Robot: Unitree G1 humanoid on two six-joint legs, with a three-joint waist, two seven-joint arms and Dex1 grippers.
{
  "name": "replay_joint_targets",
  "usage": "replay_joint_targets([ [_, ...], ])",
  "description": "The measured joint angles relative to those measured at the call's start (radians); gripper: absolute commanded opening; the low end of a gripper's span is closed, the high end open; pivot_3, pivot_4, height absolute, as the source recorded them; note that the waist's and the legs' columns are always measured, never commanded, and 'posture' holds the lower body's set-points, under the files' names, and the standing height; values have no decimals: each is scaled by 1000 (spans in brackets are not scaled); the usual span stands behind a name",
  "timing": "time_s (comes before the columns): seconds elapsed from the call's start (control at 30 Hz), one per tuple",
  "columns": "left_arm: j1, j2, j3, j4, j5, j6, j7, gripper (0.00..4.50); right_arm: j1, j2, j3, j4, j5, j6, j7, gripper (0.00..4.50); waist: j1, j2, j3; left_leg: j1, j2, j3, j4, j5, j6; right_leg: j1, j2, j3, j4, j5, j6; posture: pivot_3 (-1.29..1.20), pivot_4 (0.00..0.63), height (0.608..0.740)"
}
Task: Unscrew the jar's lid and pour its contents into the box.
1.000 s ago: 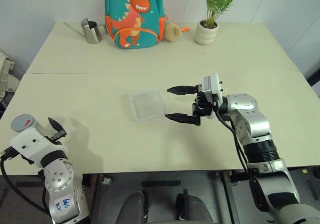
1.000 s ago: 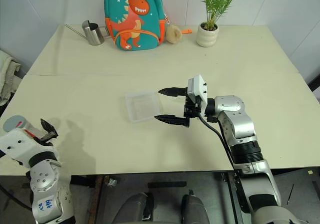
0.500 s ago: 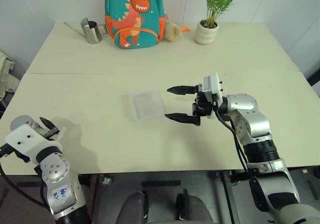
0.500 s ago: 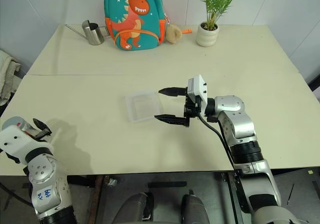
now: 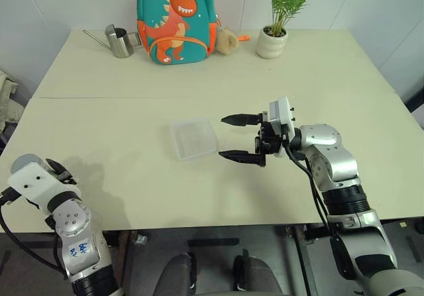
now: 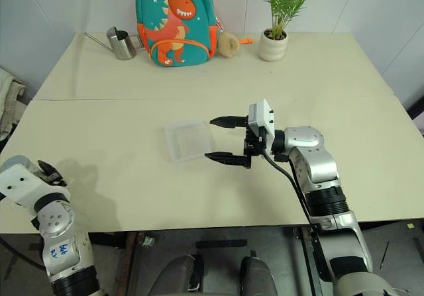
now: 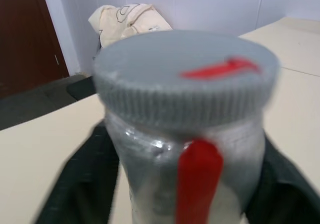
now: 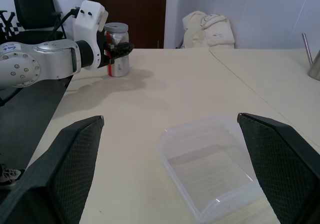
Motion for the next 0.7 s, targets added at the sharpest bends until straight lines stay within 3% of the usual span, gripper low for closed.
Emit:
replay_joint_targets([
  [0.23, 1, 7, 1, 3, -18, -41, -36, 1922, 24, 0, 0, 0, -7, -2, -7, 4500, 0, -1, 0, 0, 1, 4, 0, -1, 1, -2, 0, 0, 0, 0, 0, 0, 150, 740],
  [0.33, 13, 59, -3, -15, -90, -48, -157, 1922, 39, 4, 0, 0, -8, -2, -34, 4500, -1, -2, -1, 0, 2, 4, 0, -1, 1, -3, 0, 0, 0, 0, 0, 0, 150, 740],
  [0.57, 79, 345, -35, -92, -446, 73, -674, 1922, 42, 10, -27, -62, 36, 69, -111, 4500, -13, -1, 0, 0, 3, 5, -1, -2, 0, -4, -1, 1, 0, 0, -1, 0, 150, 740],
  [0.7, 45, 501, -140, -93, -587, 227, -920, 1922, 39, 23, -29, -132, 60, 130, -166, 4500, -19, -1, 0, 0, 3, 5, -1, -1, -1, -4, 0, 0, 1, 0, -1, 0, 150, 740],
])
